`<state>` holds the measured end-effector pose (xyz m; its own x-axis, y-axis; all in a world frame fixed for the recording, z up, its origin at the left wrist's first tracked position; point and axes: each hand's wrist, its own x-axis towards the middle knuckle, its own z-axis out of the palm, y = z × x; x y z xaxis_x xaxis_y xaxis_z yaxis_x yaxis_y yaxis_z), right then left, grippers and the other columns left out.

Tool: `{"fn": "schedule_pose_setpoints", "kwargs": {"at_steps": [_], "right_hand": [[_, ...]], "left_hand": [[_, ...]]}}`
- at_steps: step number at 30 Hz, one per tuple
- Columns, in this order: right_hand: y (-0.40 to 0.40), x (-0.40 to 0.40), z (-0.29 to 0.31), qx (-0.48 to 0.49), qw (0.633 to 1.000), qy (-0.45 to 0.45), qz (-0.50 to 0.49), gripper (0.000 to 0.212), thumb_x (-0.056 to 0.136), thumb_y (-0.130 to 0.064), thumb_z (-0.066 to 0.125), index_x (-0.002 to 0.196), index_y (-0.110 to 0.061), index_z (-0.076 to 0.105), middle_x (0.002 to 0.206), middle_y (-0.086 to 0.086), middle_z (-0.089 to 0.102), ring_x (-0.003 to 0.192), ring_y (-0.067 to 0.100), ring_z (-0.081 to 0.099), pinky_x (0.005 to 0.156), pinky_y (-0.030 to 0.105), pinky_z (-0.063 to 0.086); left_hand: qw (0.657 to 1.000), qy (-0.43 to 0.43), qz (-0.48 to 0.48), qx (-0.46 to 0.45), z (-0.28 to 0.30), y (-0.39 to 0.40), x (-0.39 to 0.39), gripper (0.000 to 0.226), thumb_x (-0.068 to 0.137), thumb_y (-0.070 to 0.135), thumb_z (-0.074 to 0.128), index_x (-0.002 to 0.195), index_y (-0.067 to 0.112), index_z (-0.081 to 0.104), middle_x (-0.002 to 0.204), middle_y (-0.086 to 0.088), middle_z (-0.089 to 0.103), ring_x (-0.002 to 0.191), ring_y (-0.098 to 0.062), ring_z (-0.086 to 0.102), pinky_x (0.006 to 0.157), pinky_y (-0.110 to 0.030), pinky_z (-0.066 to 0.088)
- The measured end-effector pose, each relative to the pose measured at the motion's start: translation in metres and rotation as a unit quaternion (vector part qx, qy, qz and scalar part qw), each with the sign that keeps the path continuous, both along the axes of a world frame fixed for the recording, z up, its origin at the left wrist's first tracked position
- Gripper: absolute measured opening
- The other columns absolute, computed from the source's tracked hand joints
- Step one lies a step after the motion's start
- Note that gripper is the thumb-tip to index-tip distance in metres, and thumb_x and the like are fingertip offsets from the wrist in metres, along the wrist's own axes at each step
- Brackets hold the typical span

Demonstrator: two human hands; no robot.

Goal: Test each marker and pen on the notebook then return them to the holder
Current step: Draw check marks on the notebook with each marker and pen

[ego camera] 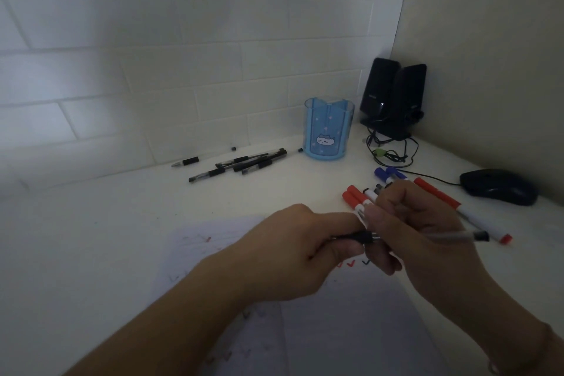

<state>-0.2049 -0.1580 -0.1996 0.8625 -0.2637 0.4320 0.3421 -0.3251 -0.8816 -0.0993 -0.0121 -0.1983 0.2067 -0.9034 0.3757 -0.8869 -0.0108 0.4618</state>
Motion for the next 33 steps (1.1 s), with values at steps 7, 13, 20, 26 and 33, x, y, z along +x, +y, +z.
{"fn": "schedule_pose_setpoints", "kwargs": {"at_steps": [7, 13, 20, 26, 33], "right_hand": [[-0.003, -0.001, -0.002, -0.019, 1.0, -0.015, 0.012, 0.029, 0.09, -0.029, 0.058, 0.068, -0.013, 0.048, 0.044, 0.01, 0.052, 0.034, 0.013, 0.043, 0.038, 0.019, 0.038], [-0.008, -0.006, 0.006, -0.046, 0.999, 0.008, -0.012, 0.02, 0.076, -0.045, 0.053, 0.067, -0.026, 0.054, 0.046, 0.004, 0.056, 0.036, 0.01, 0.047, 0.037, 0.017, 0.04], [-0.019, -0.007, 0.015, 0.021, 0.995, 0.08, -0.064, 0.03, 0.063, -0.046, 0.06, 0.069, -0.019, 0.07, 0.068, 0.009, 0.071, 0.052, 0.02, 0.063, 0.041, 0.024, 0.049], [-0.004, 0.002, -0.007, -0.12, 0.979, 0.156, -0.059, 0.016, 0.077, -0.007, 0.071, 0.066, -0.005, 0.059, 0.049, 0.006, 0.063, 0.04, 0.01, 0.057, 0.041, 0.019, 0.049], [-0.002, 0.009, -0.024, -0.11, 0.972, 0.142, -0.15, 0.031, 0.074, -0.012, 0.069, 0.056, 0.003, 0.049, 0.043, 0.01, 0.051, 0.04, 0.012, 0.045, 0.06, 0.046, 0.055]], "left_hand": [[1.0, 0.018, -0.001, 0.003, 0.0, 0.0, 0.0, 0.022, 0.097, 0.03, 0.049, 0.111, 0.022, 0.064, 0.053, 0.02, 0.045, 0.042, -0.003, 0.042, 0.049, -0.018, 0.031], [0.995, 0.052, 0.068, 0.054, -0.005, 0.003, 0.01, 0.038, 0.077, 0.069, 0.054, 0.1, 0.04, 0.057, 0.054, 0.01, 0.053, 0.047, -0.005, 0.048, 0.052, -0.025, 0.044], [0.977, 0.006, 0.21, 0.031, -0.013, 0.011, 0.034, 0.017, 0.098, 0.028, 0.036, 0.1, 0.031, 0.052, 0.07, 0.011, 0.052, 0.063, -0.004, 0.048, 0.061, -0.026, 0.037], [0.976, -0.055, 0.171, 0.127, -0.019, 0.007, 0.03, 0.022, 0.093, 0.04, 0.051, 0.115, 0.04, 0.051, 0.105, 0.017, 0.059, 0.085, -0.001, 0.049, 0.079, -0.025, 0.047], [0.974, -0.096, 0.139, 0.15, -0.021, 0.006, 0.031, 0.029, 0.091, 0.043, 0.053, 0.12, 0.043, 0.054, 0.107, 0.018, 0.06, 0.082, 0.001, 0.046, 0.076, -0.024, 0.045]]}}
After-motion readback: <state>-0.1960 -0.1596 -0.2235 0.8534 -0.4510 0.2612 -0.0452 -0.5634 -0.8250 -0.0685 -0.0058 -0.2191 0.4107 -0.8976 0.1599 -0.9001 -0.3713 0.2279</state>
